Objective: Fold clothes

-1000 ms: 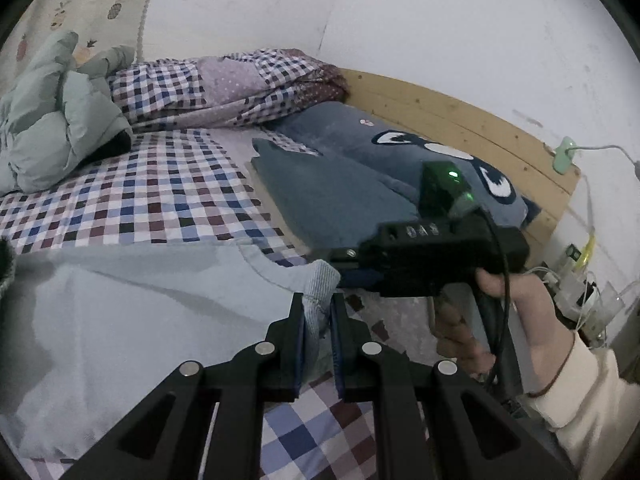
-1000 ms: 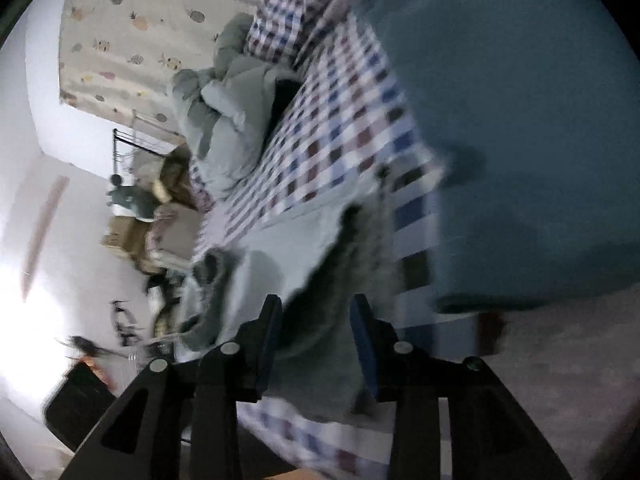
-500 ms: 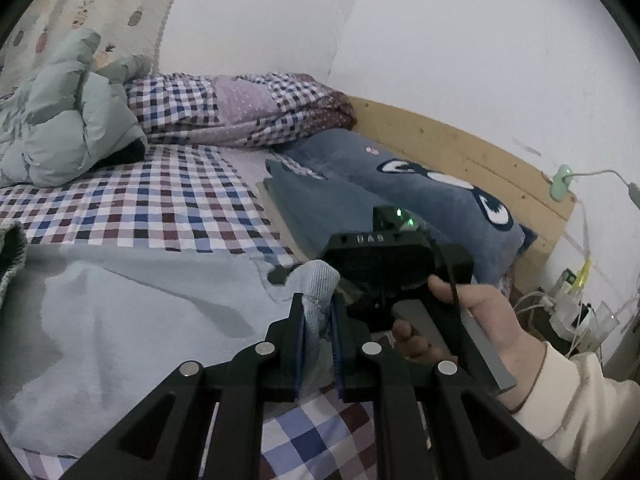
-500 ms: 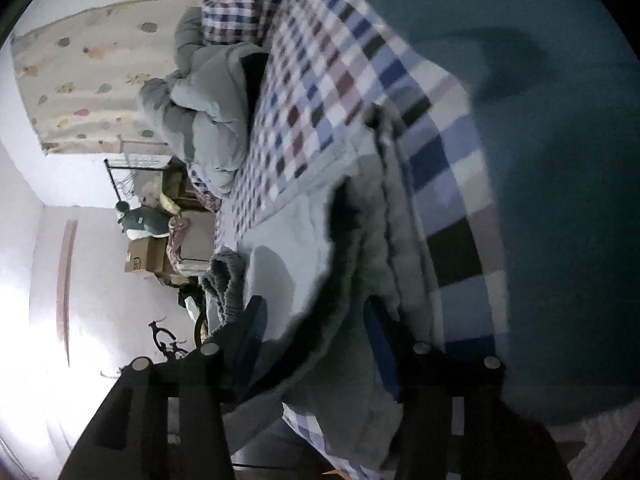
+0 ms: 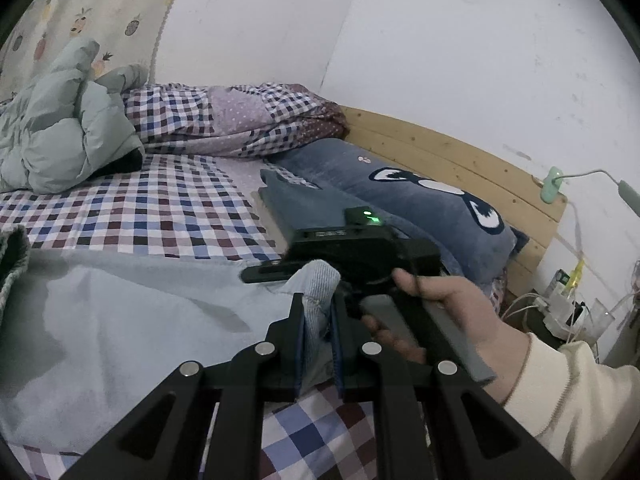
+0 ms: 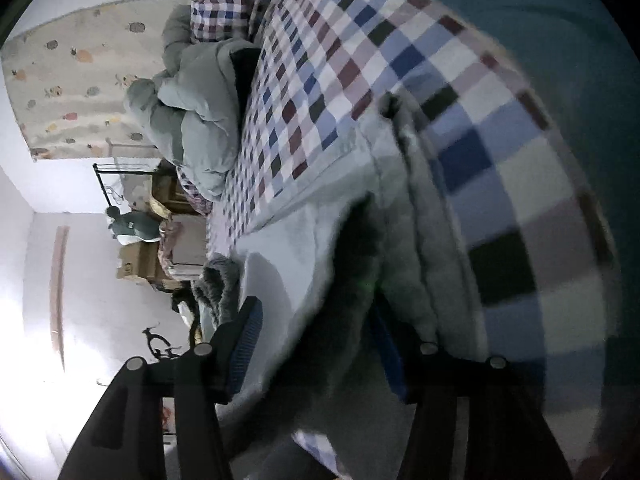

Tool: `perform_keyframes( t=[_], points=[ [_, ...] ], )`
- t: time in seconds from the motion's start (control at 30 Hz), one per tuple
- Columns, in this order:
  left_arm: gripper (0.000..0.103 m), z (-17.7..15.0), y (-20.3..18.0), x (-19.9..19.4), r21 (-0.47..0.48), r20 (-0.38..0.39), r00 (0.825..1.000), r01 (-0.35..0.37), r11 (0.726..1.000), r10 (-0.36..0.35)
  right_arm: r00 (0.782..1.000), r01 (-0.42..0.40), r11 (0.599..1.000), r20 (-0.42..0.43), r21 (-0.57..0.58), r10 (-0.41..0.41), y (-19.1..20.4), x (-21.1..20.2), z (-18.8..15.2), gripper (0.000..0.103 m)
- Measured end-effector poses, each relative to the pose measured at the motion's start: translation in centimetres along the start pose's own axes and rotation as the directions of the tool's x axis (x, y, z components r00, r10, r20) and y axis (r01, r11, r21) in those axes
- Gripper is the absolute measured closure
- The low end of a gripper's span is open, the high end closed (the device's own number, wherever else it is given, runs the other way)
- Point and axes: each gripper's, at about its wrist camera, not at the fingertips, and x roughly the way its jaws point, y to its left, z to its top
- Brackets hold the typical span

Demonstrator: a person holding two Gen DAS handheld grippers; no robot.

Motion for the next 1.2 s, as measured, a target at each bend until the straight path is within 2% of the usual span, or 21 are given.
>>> perform_keyframes(
  t=[0.07, 0.1, 0.13, 0.17, 0.2, 0.33, 0.47, 0.57, 0.67, 0.73, 0.8, 0.87, 0.9, 0.93, 1.0, 1.03, 1.13, 1.2],
  points=[
    [0.092, -0.1, -0.2, 0.3, 0.008, -0.006, 1.000, -0.001, 1.000, 0.001, 1.000, 0.019, 0.999, 0.025, -0.032, -0.018, 0.6, 0.2, 0.8, 0.045],
    [0.092, -0.2, -0.3, 0.5, 0.013, -0.011, 1.000, -0.002, 1.000, 0.002, 0.998, 0.042, 0.997, 0.039, -0.067, -0.040, 1.1, 0.4, 1.2, 0.051],
    [0.092, -0.3, -0.4, 0.8, 0.019, -0.017, 1.000, -0.003, 1.000, 0.004, 0.996, 0.076, 0.990, 0.052, -0.115, -0.070, 1.9, 0.5, 1.5, 0.060],
    [0.092, -0.3, -0.7, 1.3, 0.029, -0.025, 1.000, -0.006, 1.000, 0.007, 0.993, 0.112, 0.980, 0.066, -0.165, -0.103, 2.8, 0.7, 1.7, 0.096],
    [0.092, -0.4, -0.8, 1.7, 0.038, -0.031, 0.999, -0.012, 0.999, 0.013, 0.988, 0.149, 0.965, 0.081, -0.214, -0.134, 3.7, 0.9, 2.0, 0.099],
    [0.092, -0.4, -1.3, 3.2, 0.062, -0.035, 0.999, -0.030, 0.998, 0.032, 0.967, 0.246, 0.913, 0.141, -0.326, -0.210, 6.4, 0.7, 3.2, 0.099],
    [0.092, -0.2, -1.7, 5.1, 0.085, -0.041, 0.998, -0.042, 0.995, 0.046, 0.955, 0.290, 0.882, 0.168, -0.372, -0.244, 7.9, 0.4, 4.7, 0.099],
    [0.092, -0.5, -1.7, 7.2, 0.063, -0.101, 0.994, -0.041, 0.997, 0.047, 0.937, 0.347, 0.841, 0.187, -0.416, -0.294, 8.0, 1.4, 5.1, 0.099],
    [0.092, -1.6, -1.5, 9.5, 0.056, -0.185, 0.981, -0.055, 0.997, 0.064, 0.918, 0.397, 0.803, 0.178, -0.445, -0.355, 7.1, 2.6, 5.2, 0.098],
    [0.092, -2.8, -1.5, 10.4, 0.074, -0.246, 0.967, -0.048, 0.996, 0.064, 0.908, 0.416, 0.802, 0.152, -0.429, -0.390, 6.1, 2.7, 5.2, 0.094],
    [0.090, -3.1, -1.9, 9.7, 0.114, -0.243, 0.968, -0.032, 0.993, 0.059, 0.893, 0.448, 0.800, 0.165, -0.400, -0.418, 5.5, 1.5, 4.9, 0.082],
    [0.084, -3.4, -2.4, 8.9, 0.154, -0.236, 0.970, -0.016, 0.988, 0.052, 0.880, 0.475, 0.802, 0.213, -0.362, -0.425, 5.1, -0.7, 4.3, 0.073],
    [0.068, -3.6, -2.6, 8.5, 0.174, -0.233, 0.971, -0.008, 0.985, 0.049, 0.871, 0.489, 0.804, 0.240, -0.338, -0.429, 4.9, -2.1, 3.8, 0.070],
    [0.048, -3.7, -2.8, 8.1, 0.194, -0.230, 0.972, 0.000, 0.981, 0.046, 0.860, 0.503, 0.805, 0.268, -0.313, -0.433, 4.7, -3.5, 3.2, 0.070],
    [0.026, -3.9, -3.4, 7.0, 0.239, -0.206, 0.978, 0.004, 0.971, 0.047, 0.843, 0.513, 0.817, 0.337, -0.263, -0.420, 4.7, -6.5, 1.3, 0.060],
    [0.020, -4.3, -3.7, 6.6, 0.278, -0.189, 0.980, -0.007, 0.961, 0.062, 0.836, 0.511, 0.824, 0.367, -0.245, -0.409, 4.7, -7.8, 0.3, 0.057],
    [0.019, -5.4, -4.8, 5.5, 0.394, -0.138, 0.985, -0.044, 0.918, 0.106, 0.819, 0.496, 0.843, 0.434, -0.208, -0.375, 4.6, -11.4, -3.0, 0.053],
    [0.019, -6.4, -5.5, 6.0, 0.474, -0.123, 0.979, -0.089, 0.876, 0.166, 0.803, 0.494, 0.850, 0.471, -0.183, -0.365, 4.4, -13.2, -4.7, 0.052]
  ],
)
